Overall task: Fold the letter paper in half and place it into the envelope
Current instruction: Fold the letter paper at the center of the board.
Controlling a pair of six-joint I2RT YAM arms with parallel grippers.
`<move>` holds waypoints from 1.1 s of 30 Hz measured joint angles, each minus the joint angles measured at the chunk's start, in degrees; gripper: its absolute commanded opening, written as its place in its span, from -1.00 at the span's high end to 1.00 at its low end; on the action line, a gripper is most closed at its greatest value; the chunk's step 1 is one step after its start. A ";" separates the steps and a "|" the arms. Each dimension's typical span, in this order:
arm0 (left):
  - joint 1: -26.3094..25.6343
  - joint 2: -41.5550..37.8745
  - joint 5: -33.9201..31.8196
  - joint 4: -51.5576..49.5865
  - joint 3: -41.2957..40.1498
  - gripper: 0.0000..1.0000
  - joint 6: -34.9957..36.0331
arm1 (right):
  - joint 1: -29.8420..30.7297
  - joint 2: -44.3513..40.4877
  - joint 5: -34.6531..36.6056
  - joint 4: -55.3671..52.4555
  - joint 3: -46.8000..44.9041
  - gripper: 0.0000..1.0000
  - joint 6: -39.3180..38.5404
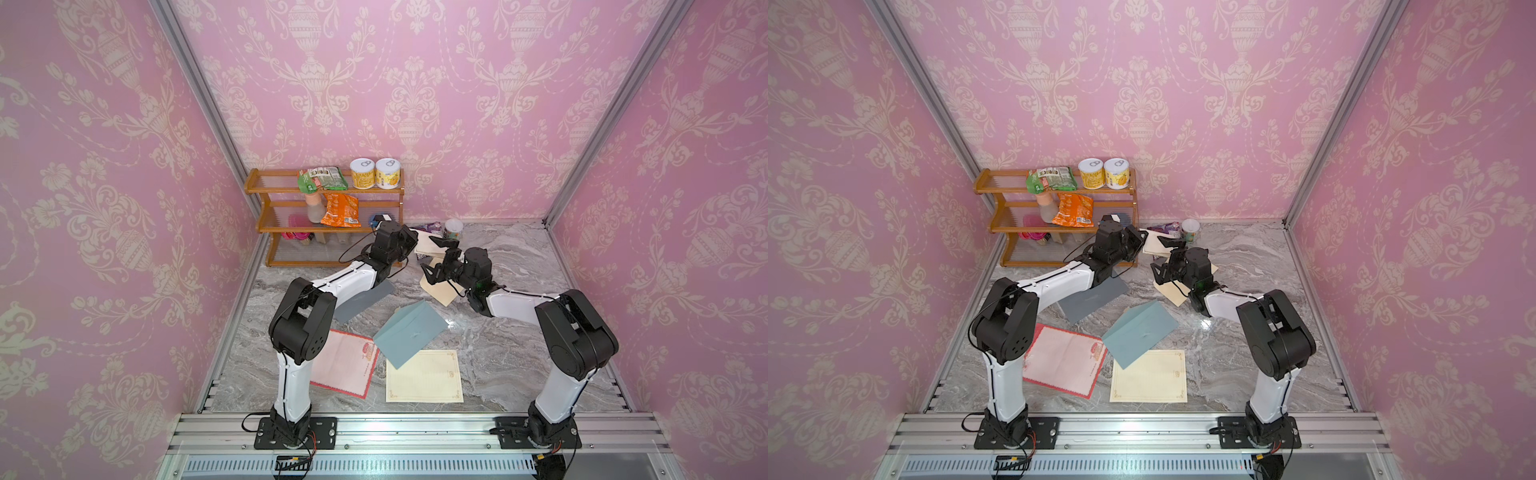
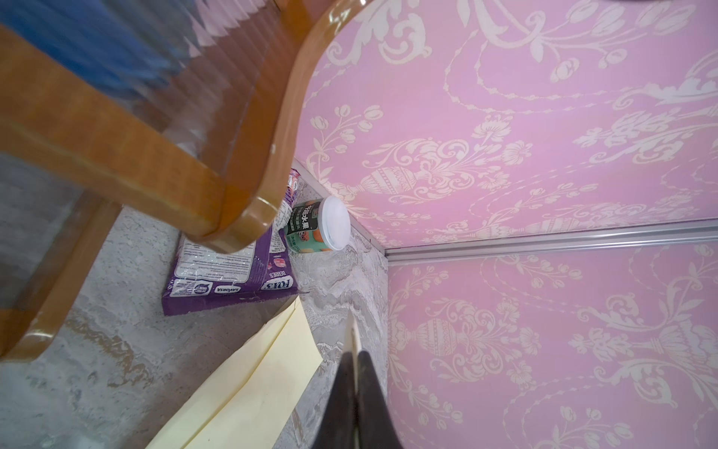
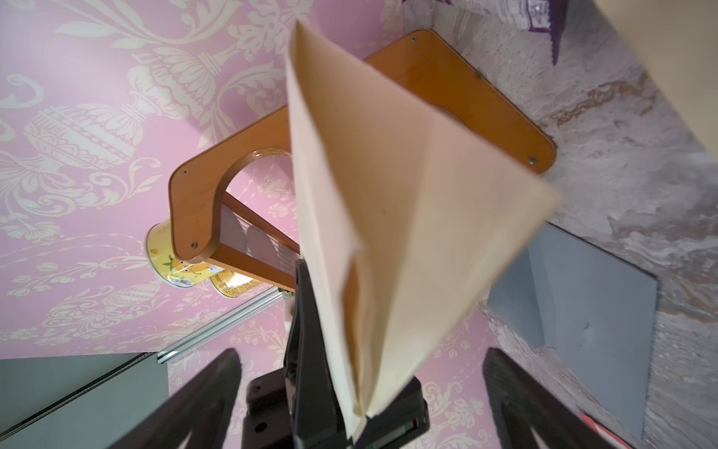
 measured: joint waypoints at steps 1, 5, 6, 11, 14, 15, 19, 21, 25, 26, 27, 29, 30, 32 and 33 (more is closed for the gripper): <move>-0.35 -0.70 -1.55 0.02 -0.66 1.00 -0.55 | 0.00 -0.15 1.05 -0.07 0.59 -0.99 -0.37; -1.62 -2.82 -6.43 0.00 -2.54 1.00 -2.58 | 0.09 -0.42 4.20 0.04 2.45 -0.74 -1.38; -1.86 -3.15 -7.52 -0.04 -2.80 1.00 -2.91 | 0.13 -0.46 4.76 0.13 2.60 -0.59 -1.60; -2.89 -4.24 -10.82 0.04 -3.80 1.00 -4.26 | 1.01 -0.46 6.73 0.31 2.89 0.01 -2.16; -3.26 -4.44 -11.69 0.04 -4.44 1.00 -4.63 | 1.46 -0.46 7.19 0.22 2.89 0.27 -2.27; -3.26 -4.46 -11.69 0.00 -4.57 1.00 -4.66 | 1.46 -0.46 7.23 0.20 2.89 0.38 -2.27; -3.39 -4.70 -11.72 0.04 -4.76 1.00 -4.85 | 1.62 -0.44 7.48 0.20 2.89 0.51 -2.54; -3.48 -5.01 -11.72 0.15 -5.22 1.00 -4.90 | 1.62 -0.44 7.63 0.22 2.89 0.55 -2.60; -3.58 -5.25 -11.67 0.17 -5.90 1.00 -5.31 | 1.62 -0.39 7.65 0.24 2.89 0.67 -2.62; -3.58 -5.27 -11.65 0.20 -5.99 1.00 -5.46 | 1.62 -0.33 7.65 0.24 2.89 0.79 -2.60; -3.58 -5.33 -11.65 0.20 -6.08 1.00 -5.49 | 1.64 -0.22 7.65 0.22 2.89 0.96 -2.62; -3.56 -5.40 -11.61 0.22 -6.12 0.49 -5.44 | 1.73 -0.02 7.65 0.20 2.89 1.00 -2.91; -3.54 -5.44 -11.50 0.11 -6.12 -0.11 -5.22 | 1.73 0.02 7.69 0.20 2.89 1.00 -3.13; -3.52 -5.73 -10.80 -0.61 -6.12 -0.98 -4.50 | 1.73 0.02 7.63 0.24 2.89 1.00 -3.30; -3.56 -6.08 -10.47 -1.53 -6.12 -0.99 -3.87 | 1.73 0.02 7.61 0.24 2.89 1.00 -3.50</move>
